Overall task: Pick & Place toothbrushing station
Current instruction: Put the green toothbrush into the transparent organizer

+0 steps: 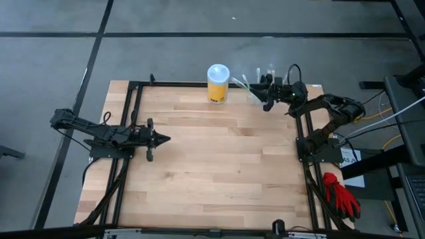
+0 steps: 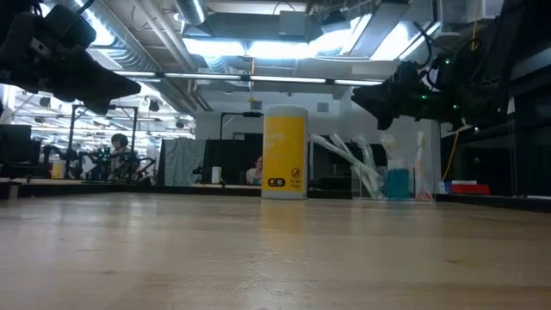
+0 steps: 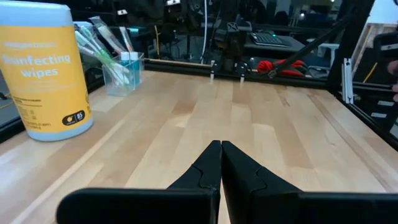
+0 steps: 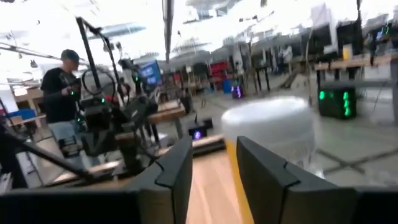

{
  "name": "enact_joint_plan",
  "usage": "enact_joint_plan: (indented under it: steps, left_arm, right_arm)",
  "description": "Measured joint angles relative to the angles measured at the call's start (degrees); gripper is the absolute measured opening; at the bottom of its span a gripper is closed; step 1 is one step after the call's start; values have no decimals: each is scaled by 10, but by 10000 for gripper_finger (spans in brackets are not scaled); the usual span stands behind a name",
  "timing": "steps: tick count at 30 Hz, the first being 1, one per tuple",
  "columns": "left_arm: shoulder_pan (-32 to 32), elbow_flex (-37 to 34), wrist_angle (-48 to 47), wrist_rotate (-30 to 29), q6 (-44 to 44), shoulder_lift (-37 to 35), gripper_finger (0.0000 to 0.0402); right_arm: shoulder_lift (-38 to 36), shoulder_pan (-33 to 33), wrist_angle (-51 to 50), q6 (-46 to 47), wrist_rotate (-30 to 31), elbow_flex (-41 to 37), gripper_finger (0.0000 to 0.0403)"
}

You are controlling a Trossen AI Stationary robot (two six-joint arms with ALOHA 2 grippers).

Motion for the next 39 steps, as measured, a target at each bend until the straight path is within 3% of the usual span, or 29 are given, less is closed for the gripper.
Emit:
enact_joint_plan:
  steps: [5,13,16,21,32,39]
  left_arm:
    - [0,0,0,-3,-3,0,3]
    - [0,0,1,-10,-17,8,3]
    - [0,0,1,-18,-21,15,3]
    - [0,0,1,-21,-33,25,3]
    - [0,0,1,-17,-46,43,3]
    - [0,0,1,-16,-43,46,3]
  right_arm:
    - [-34,28,-126,-77,35,0,111]
    - [-56,122,-259,-201,182,22,86]
    - [-57,174,-405,-292,230,75,80]
    - [-54,217,-634,-406,377,185,77]
    - [-54,213,-866,-525,457,349,77]
    - [-48,193,-889,-495,427,357,108]
